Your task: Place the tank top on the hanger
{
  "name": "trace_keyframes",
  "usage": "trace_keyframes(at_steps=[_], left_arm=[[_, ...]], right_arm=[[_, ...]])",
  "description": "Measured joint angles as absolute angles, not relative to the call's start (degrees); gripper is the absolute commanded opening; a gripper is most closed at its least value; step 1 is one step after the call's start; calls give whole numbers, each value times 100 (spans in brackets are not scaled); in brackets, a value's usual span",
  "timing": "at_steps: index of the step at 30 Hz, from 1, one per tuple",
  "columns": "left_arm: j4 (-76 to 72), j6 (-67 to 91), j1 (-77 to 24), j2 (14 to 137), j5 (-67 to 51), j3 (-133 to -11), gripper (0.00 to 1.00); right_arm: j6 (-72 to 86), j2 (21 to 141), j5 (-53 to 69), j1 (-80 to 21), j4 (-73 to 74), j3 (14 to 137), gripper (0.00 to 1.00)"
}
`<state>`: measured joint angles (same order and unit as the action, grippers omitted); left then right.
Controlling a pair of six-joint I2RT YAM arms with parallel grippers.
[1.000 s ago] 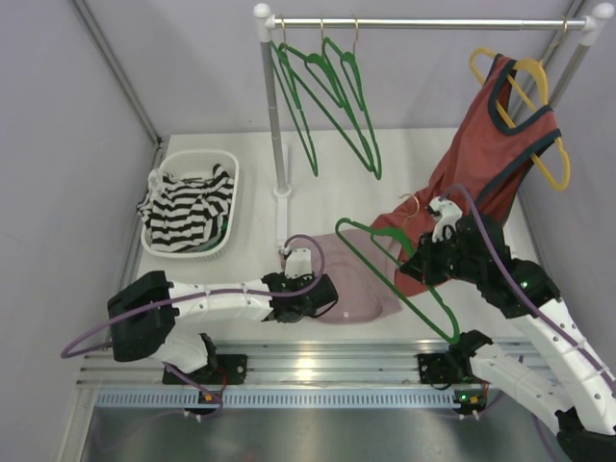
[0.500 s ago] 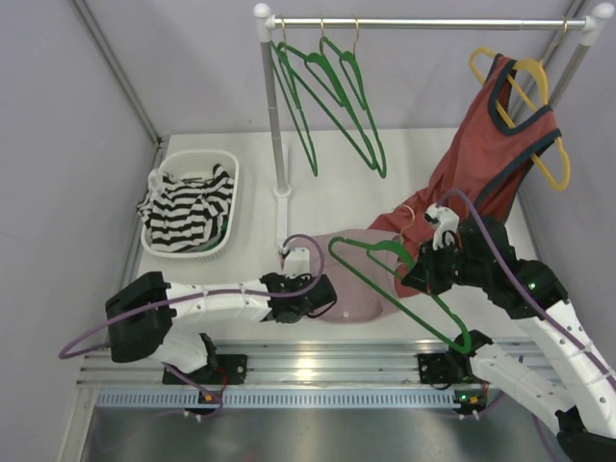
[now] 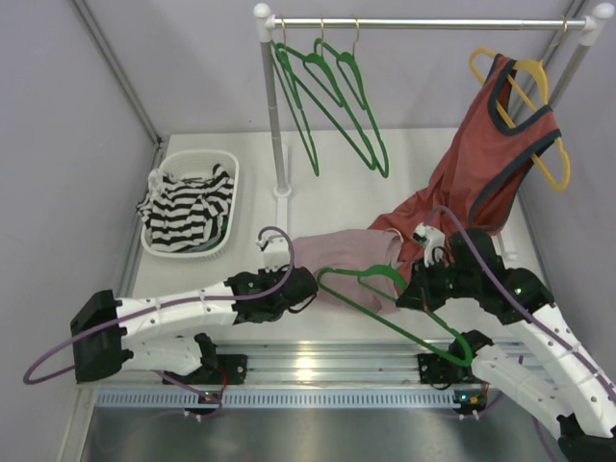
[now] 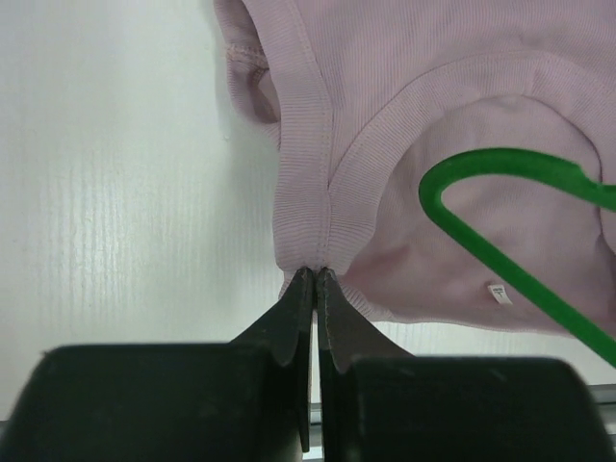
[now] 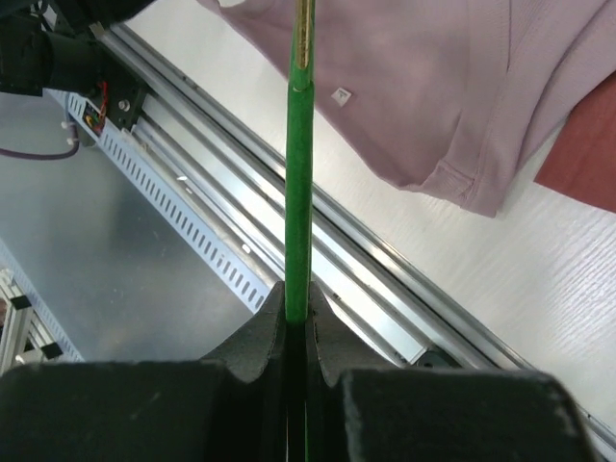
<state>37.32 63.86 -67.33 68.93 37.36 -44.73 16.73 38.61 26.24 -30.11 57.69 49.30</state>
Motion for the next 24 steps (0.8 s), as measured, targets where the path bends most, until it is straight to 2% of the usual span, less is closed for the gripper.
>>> trace_keyframes(at_steps=[14, 24], left_arm=[[3557, 6285, -6641, 6558, 3739, -4285, 0], [3400, 6139, -6641, 6403, 3695, -4252, 0]], right_arm=[[1699, 3876, 3116, -3190, 5295, 4370, 0], [2008, 3874, 3267, -3308, 4342, 4152, 0]])
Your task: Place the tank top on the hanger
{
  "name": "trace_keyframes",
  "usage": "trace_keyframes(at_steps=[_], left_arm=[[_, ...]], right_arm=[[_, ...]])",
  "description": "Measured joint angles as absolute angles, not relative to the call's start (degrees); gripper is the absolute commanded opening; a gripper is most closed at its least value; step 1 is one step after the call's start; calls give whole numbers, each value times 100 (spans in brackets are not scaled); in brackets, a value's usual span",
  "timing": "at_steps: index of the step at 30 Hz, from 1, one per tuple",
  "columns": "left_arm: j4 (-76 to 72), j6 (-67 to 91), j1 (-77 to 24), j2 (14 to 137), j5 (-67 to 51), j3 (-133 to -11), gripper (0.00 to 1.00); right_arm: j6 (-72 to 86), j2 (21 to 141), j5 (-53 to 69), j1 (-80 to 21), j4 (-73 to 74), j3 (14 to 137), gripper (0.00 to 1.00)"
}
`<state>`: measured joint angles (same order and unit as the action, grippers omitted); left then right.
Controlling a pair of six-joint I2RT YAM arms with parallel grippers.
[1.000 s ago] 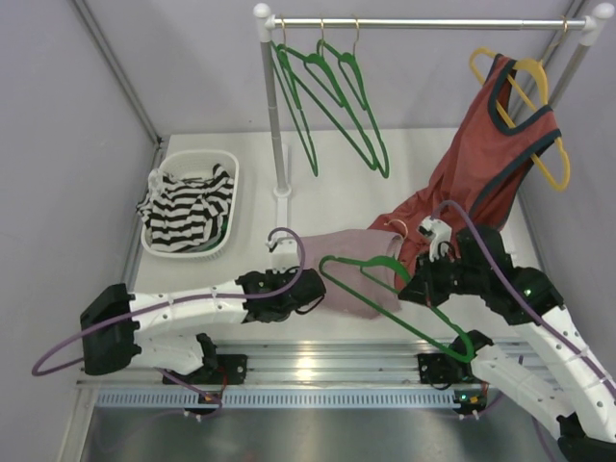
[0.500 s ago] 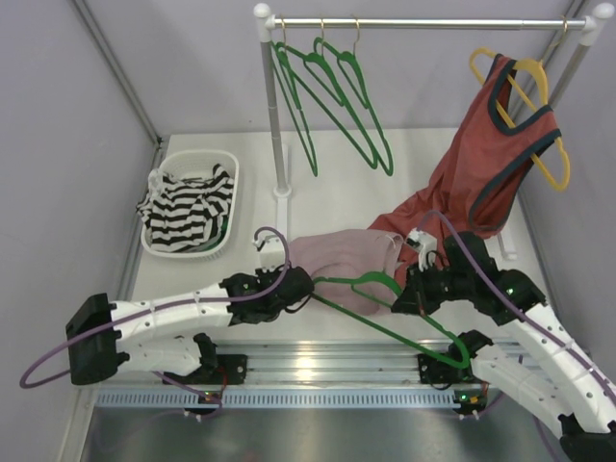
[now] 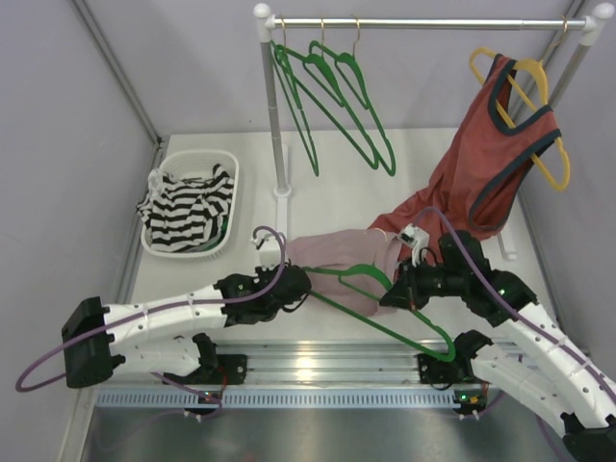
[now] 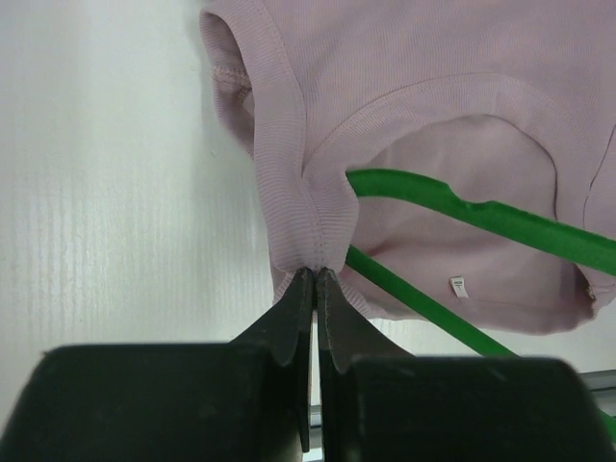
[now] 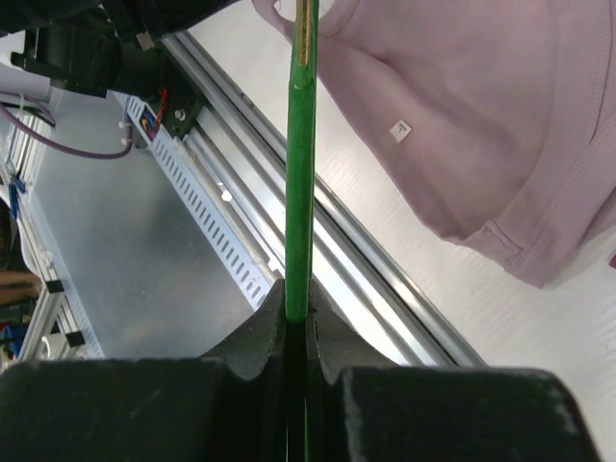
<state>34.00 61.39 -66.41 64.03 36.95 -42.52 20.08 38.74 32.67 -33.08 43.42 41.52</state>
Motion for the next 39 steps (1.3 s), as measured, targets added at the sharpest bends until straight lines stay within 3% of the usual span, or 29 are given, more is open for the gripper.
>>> trace_keyframes(at_steps=[17, 39], left_arm=[[3848, 6211, -6639, 6093, 4152, -4388, 0], [3929, 6047, -6628, 5389, 4130, -4410, 0]], right_arm=[[2620, 3881, 2567, -4648, 2797, 3291, 0], [2963, 3562, 1531, -5400, 1380, 2324, 0]])
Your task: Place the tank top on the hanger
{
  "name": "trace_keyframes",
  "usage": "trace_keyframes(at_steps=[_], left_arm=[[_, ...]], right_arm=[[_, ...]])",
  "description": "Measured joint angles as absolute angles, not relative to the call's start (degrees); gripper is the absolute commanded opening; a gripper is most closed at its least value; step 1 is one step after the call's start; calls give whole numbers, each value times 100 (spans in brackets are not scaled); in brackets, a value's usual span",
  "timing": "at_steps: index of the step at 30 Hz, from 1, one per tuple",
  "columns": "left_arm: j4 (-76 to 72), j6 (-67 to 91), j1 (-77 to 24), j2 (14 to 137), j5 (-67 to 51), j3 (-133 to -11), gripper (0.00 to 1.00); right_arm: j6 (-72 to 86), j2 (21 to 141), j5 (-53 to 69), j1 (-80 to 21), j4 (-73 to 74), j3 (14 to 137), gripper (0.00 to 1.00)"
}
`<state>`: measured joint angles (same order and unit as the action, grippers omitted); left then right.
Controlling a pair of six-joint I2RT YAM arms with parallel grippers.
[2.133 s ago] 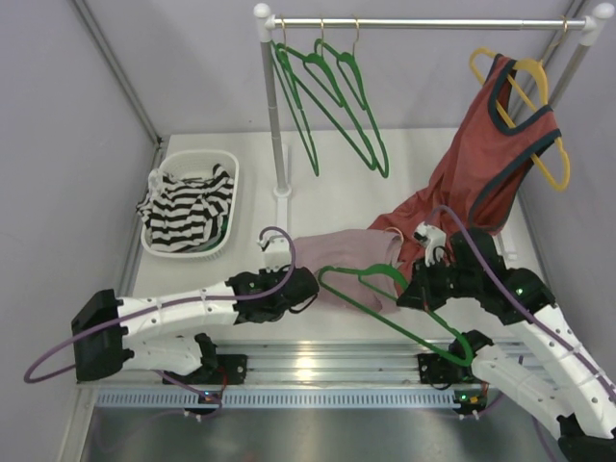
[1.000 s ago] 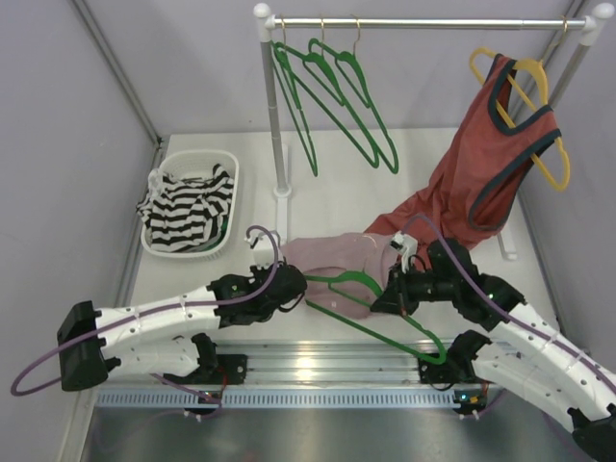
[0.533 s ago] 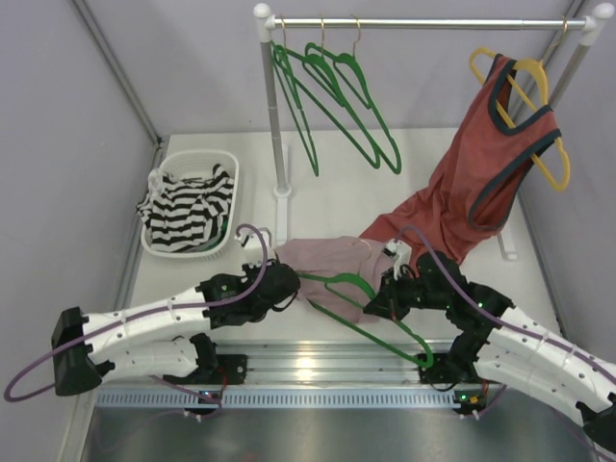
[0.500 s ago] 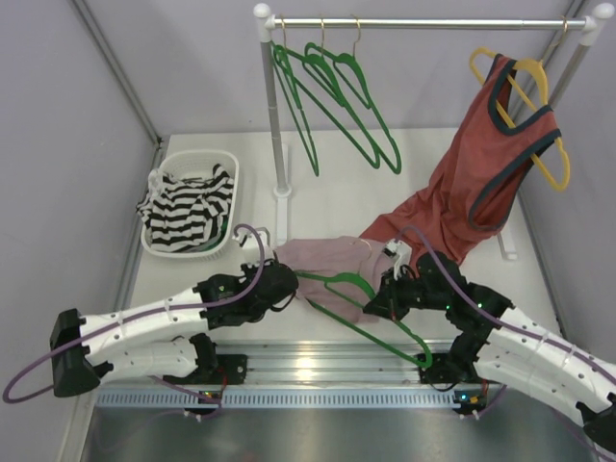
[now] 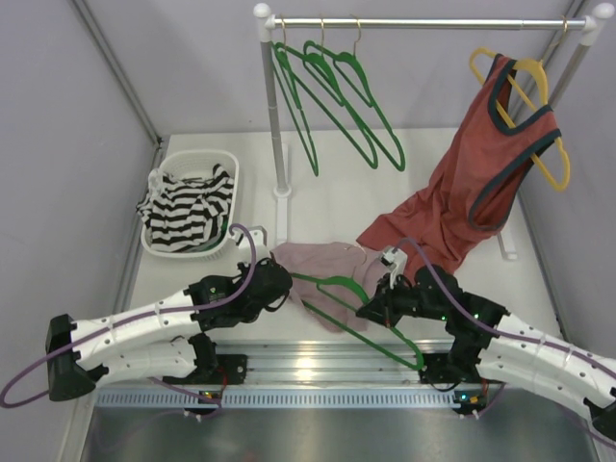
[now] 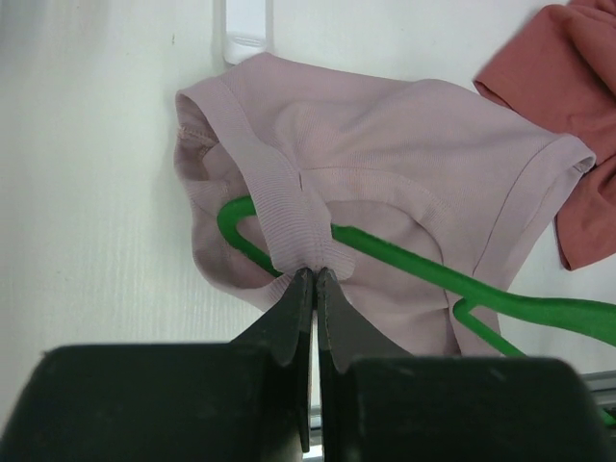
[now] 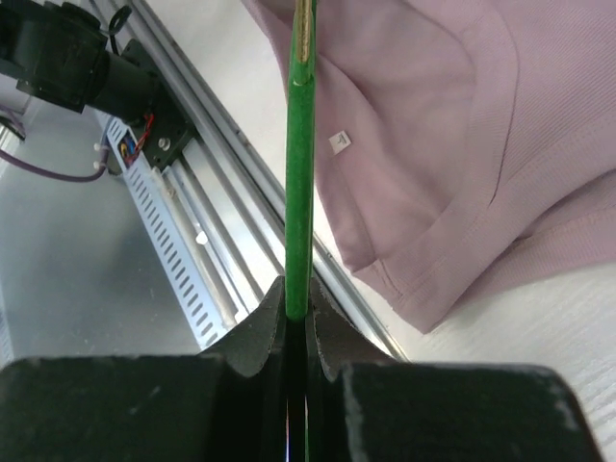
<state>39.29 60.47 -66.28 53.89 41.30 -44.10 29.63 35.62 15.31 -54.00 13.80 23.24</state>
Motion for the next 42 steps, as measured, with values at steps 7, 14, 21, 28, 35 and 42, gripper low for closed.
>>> trace_keyframes(at_steps=[7, 14, 21, 28, 35, 42], left_arm=[[3927, 6007, -6624, 5389, 4091, -4410, 0], [4268, 6152, -6617, 5433, 4195, -4436, 0], [4687, 6243, -6615, 5664, 4359, -4777, 3], [4681, 6099, -6613, 5695, 4342, -4875, 6], [4602, 5822, -6613, 5655, 4123, -4875, 7], [4265, 5461, -6613, 5437, 3820, -4873, 9]], right_arm=[[2858, 3374, 1210, -5463, 1092, 2165, 0], [2757, 3376, 1120, -5677, 812, 2099, 0], [2672, 3468, 1118, -5959, 565, 2097, 0], [2523, 3677, 982, -6097, 242, 2045, 0], [2281, 4375, 864, -6101, -246, 2018, 0], [2069, 4722, 816, -6101, -622, 2021, 0]])
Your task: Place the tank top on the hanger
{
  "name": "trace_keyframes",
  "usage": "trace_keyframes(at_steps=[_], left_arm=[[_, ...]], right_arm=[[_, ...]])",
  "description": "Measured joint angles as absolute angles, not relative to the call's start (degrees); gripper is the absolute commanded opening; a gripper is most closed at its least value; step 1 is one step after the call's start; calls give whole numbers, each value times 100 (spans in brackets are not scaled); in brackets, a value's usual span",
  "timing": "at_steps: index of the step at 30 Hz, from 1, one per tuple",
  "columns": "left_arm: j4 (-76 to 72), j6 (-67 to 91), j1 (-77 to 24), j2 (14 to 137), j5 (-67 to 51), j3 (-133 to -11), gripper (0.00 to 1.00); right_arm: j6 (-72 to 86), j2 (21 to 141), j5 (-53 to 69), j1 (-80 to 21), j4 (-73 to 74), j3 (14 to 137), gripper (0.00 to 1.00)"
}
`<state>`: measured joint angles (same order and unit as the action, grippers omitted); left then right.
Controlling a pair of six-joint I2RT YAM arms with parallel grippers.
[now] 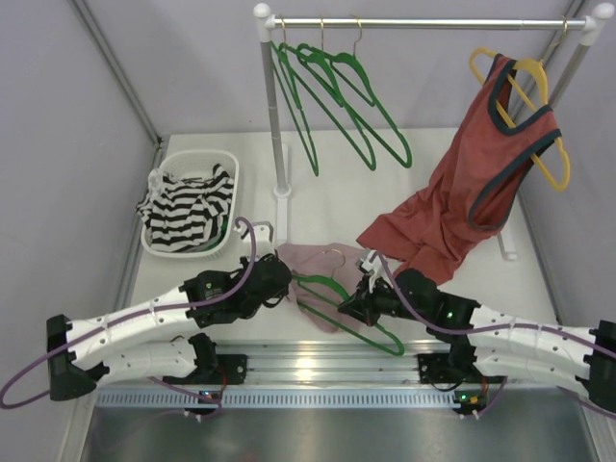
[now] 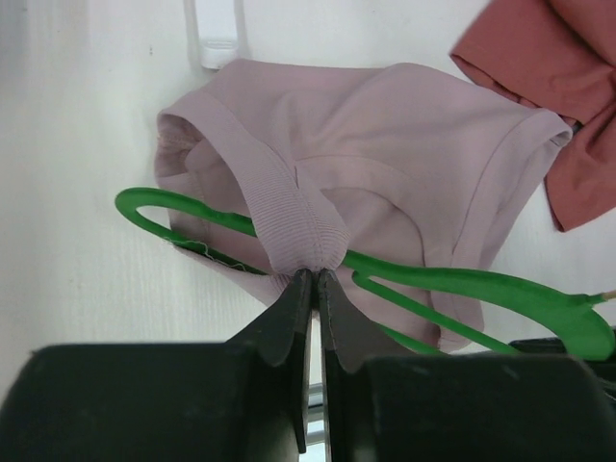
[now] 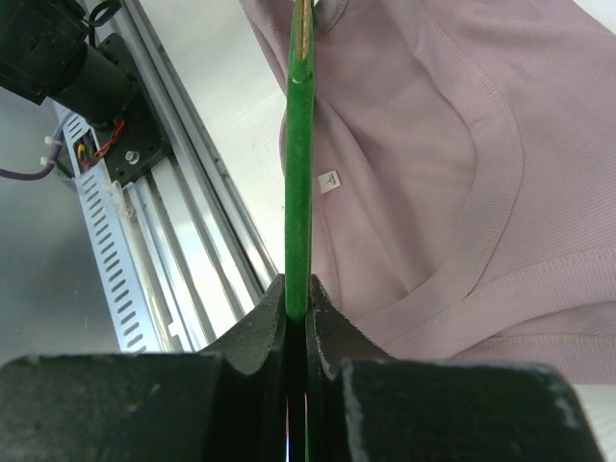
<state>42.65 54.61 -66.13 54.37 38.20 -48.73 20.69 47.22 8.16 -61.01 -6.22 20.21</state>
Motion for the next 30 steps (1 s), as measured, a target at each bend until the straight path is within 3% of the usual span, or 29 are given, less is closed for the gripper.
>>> trace_keyframes(at_steps=[11, 17, 18, 26, 30], left_arm=[[4034, 5297, -6611, 5435, 3577, -4814, 15], [4036, 5363, -6611, 5391, 3653, -4805, 24], [4042, 5367, -6611, 5363, 3701, -4794, 30], [4040, 5271, -6608, 5135, 4071, -4788, 48], [3594, 4762, -6608, 4976, 3684, -4654, 52]], right_arm=[[1855, 5043, 696, -6101, -985, 2036, 0], [1813, 5043, 663, -6101, -1149, 2036, 0], [1815, 5068, 681, -6101, -1201, 2036, 0], [1865, 5269, 740, -6145, -1420, 2036, 0], [1863, 5277, 744, -6147, -1417, 2038, 0]])
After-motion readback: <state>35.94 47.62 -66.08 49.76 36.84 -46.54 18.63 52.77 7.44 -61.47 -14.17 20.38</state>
